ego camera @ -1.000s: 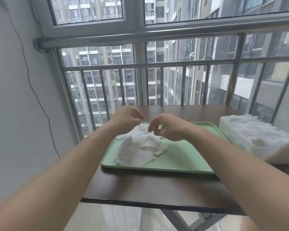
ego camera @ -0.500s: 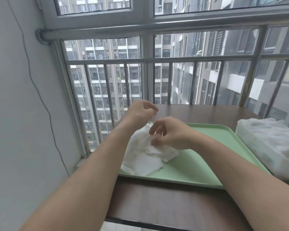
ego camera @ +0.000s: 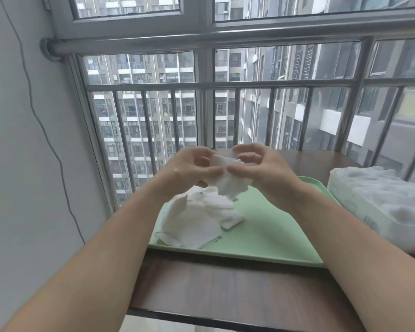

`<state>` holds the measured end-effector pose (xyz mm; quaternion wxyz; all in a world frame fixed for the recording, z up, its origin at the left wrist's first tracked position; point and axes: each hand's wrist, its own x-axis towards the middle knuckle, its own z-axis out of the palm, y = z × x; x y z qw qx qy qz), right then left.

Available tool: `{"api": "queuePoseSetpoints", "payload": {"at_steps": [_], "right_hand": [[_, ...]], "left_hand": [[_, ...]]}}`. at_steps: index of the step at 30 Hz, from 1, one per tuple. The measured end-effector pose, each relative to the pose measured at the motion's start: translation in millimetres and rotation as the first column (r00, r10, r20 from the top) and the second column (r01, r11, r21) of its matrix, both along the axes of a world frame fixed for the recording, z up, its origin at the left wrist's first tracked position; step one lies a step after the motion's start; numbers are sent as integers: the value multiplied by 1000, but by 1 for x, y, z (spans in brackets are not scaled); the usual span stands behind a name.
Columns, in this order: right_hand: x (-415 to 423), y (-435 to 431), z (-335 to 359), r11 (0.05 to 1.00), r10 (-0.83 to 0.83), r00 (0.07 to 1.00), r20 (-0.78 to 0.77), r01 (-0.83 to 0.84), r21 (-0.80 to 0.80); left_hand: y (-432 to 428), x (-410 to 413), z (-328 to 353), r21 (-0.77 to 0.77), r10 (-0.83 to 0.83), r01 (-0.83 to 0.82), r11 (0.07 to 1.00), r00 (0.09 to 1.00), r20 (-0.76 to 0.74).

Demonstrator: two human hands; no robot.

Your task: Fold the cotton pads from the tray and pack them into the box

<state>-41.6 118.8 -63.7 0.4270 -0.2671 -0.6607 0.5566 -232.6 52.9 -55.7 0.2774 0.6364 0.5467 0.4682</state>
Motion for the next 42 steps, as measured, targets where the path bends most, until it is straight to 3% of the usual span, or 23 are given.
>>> {"api": "queuePoseSetpoints", "payload": {"at_steps": [6, 13, 18, 22, 42], "right_hand": [[4, 1, 1, 982, 153, 988, 25, -149, -115], [5, 3, 0, 977, 166, 983, 81, -153, -146], [6, 6, 0, 986, 38, 999, 24, -33, -163], [7, 6, 0, 987, 25, 999, -31, -30, -158], [11, 1, 5, 973, 179, 979, -99, -191, -127]], "left_hand": [[2, 3, 0, 79, 108, -115, 990, 990, 92], [4, -1, -3, 134, 228, -243, 961, 966, 119], [0, 1, 1, 73, 78, -102, 992, 957, 281], [-1, 8, -1, 37, 11, -20, 999, 970, 245], [2, 14, -3, 98, 76, -92, 991, 985, 152]]}}
